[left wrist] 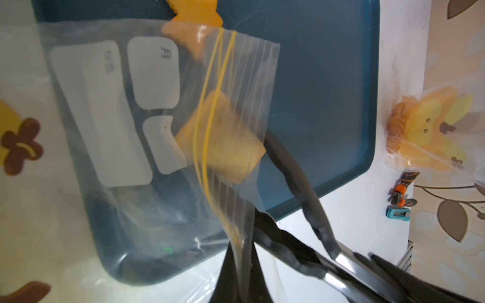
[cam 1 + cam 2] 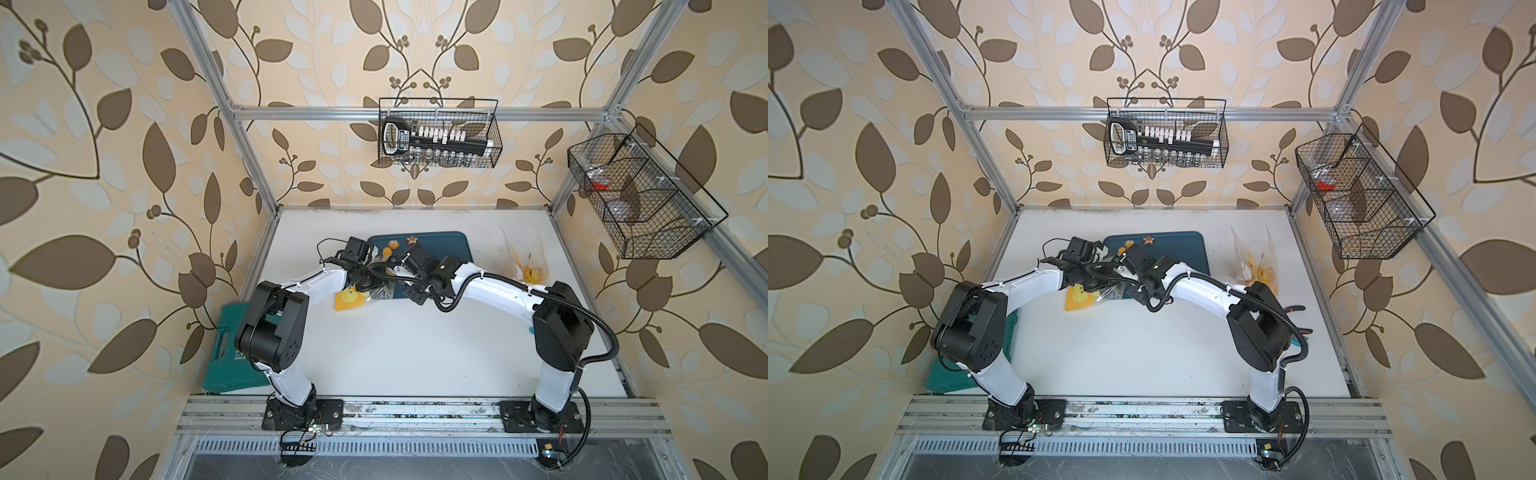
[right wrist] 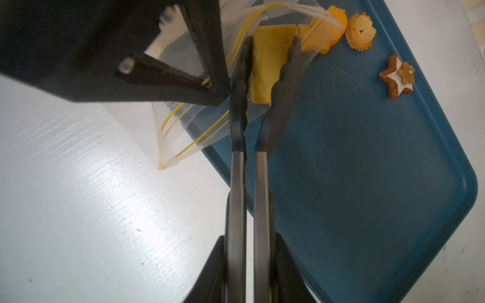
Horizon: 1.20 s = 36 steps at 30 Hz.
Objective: Put the cookies into a resealable bag to prevent moisture
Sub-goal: Place the cookie in the ziploc bag.
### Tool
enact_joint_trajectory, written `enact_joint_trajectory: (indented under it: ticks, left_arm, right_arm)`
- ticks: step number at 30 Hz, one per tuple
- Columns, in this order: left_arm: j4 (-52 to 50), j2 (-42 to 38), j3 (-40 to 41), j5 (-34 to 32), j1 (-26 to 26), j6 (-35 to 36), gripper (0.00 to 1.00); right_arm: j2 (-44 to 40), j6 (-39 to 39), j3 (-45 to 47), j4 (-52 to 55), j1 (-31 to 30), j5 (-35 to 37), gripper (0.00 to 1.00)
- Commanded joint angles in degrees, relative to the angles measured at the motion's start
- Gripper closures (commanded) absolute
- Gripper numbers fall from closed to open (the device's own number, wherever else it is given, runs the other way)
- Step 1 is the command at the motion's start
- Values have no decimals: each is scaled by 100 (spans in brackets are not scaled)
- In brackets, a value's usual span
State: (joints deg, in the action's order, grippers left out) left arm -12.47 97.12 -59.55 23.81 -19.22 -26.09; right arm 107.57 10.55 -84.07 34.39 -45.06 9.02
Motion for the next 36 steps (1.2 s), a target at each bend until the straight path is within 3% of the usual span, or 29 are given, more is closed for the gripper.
enact_joint_trajectory:
  ticks: [1,7,10,13,18,21,23,27,29,32,36]
  left_arm:
    - [235,-261,22,184,-99,220,100]
    - [223,-350,59,116,-126,290,100]
    - [262,-386,92,149,-133,306,100]
    - [296,-502,143,142,-144,315,100]
    - [219,-607,181,-114,-143,310,100]
    - [176,-563,167,-223,-143,272,100]
    - [145,-519,147,-232,-143,258,100]
    - [65,-506,110,-353,-143,262,100]
    - [19,-501,110,-455,-143,270,100]
    - [-48,-475,70,-512,-143,279,100]
    - [-135,-475,42,-671,-143,344,100]
  right_arm:
    - [319,-22,-471,-144,84,-245,74]
    - [179,341,-319,-175,116,-1383,75]
    - [98,142,-212,-458,230,-1283,76]
    - [452,-138,-648,-62,459,-838,81]
    - [263,179,-439,-59,465,-1954,82]
    - [224,-106,-402,-225,521,-1412,81]
    - [285,-173,-522,-75,524,-1248,75]
    - [62,-286,-384,-202,522,-1097,49]
    - [-80,-340,-322,-236,527,-1028,42]
    - [-291,-360,-229,-232,525,-1036,41]
    - [-555,-466,-13,-278,527,-994,51]
